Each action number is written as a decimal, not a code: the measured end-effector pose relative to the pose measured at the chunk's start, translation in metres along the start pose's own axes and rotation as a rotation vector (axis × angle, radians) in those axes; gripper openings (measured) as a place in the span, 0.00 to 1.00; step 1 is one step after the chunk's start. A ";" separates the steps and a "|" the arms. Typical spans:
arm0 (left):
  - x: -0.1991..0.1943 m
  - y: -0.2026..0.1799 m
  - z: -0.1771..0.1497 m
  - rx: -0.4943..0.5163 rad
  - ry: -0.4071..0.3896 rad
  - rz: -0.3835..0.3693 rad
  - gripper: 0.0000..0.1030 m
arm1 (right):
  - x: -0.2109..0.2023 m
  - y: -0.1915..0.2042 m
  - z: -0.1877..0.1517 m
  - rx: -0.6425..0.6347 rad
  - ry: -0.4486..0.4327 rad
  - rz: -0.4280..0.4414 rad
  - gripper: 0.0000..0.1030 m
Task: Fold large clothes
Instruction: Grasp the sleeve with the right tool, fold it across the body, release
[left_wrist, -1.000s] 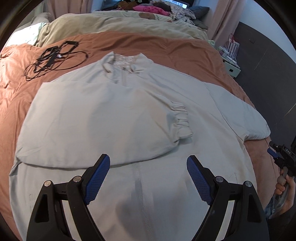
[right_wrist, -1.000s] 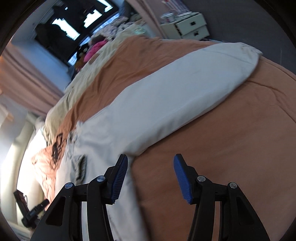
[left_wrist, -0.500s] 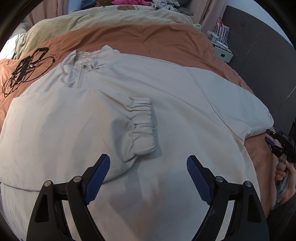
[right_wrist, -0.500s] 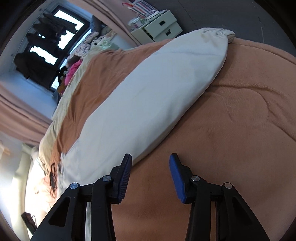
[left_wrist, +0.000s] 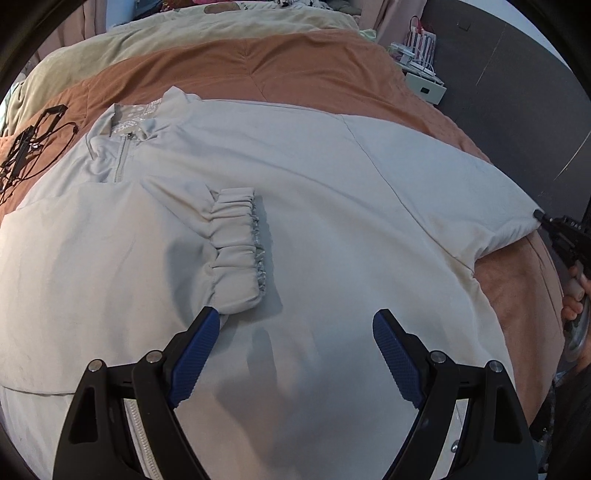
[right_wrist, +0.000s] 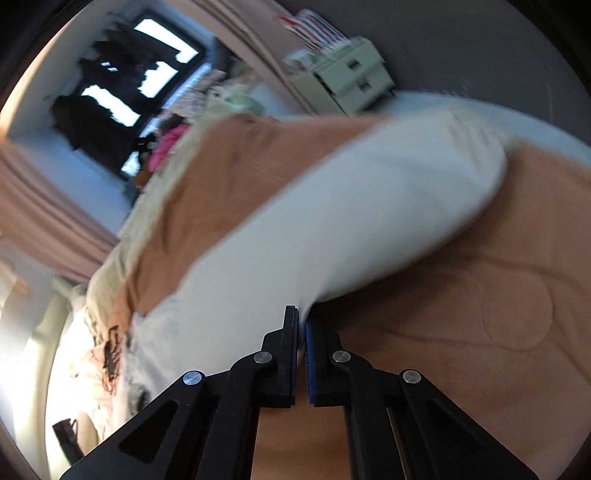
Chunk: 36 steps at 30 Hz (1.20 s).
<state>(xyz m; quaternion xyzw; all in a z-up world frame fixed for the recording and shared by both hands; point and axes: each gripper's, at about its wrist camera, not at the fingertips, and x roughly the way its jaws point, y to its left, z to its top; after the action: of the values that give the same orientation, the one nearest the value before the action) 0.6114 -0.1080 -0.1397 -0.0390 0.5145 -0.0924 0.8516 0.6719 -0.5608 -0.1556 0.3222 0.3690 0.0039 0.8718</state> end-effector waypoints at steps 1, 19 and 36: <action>-0.003 0.002 0.000 -0.004 -0.003 -0.002 0.84 | -0.007 0.011 0.003 -0.025 -0.009 0.005 0.05; -0.108 0.101 -0.021 -0.089 -0.115 0.056 0.84 | -0.044 0.246 -0.032 -0.358 -0.007 0.177 0.05; -0.125 0.206 -0.079 -0.233 -0.112 0.074 0.84 | 0.063 0.343 -0.194 -0.543 0.312 0.208 0.06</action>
<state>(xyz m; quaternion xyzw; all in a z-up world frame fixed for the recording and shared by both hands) 0.5087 0.1211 -0.1009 -0.1237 0.4744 0.0015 0.8716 0.6715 -0.1659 -0.1030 0.1095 0.4488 0.2405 0.8537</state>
